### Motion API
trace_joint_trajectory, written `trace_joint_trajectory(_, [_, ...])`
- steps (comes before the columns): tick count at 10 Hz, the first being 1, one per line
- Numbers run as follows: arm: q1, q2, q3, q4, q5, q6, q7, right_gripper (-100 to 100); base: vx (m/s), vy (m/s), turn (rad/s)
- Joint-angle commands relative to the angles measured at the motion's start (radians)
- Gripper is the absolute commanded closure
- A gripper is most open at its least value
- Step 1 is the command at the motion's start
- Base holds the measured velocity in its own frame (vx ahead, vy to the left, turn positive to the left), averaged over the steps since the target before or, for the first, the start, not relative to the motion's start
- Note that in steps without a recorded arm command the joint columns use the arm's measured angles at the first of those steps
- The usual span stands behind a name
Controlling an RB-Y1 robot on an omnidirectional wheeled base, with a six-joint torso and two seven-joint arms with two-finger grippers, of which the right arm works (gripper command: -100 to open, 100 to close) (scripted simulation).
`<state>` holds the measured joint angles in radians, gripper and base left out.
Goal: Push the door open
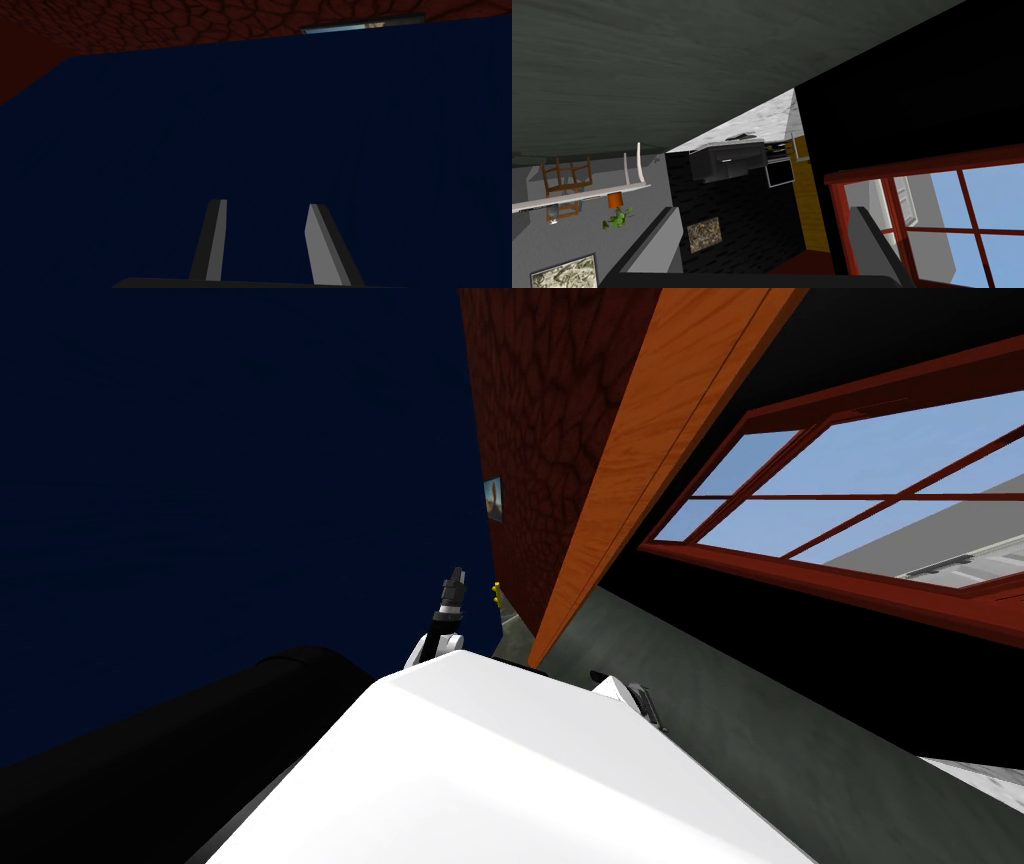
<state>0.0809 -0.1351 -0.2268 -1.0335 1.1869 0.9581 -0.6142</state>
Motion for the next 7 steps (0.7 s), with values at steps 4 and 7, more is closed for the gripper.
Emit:
trace_joint_trajectory(4, [0.006, -0.002, -0.003, 0.005, 0.015, 0.000, -0.012, -100, 0.008, 0.021, -0.047])
trace_joint_trajectory(7, [0.011, -0.003, -0.005, 0.008, 0.026, 0.000, -0.021, -100, 0.016, 0.054, -0.085])
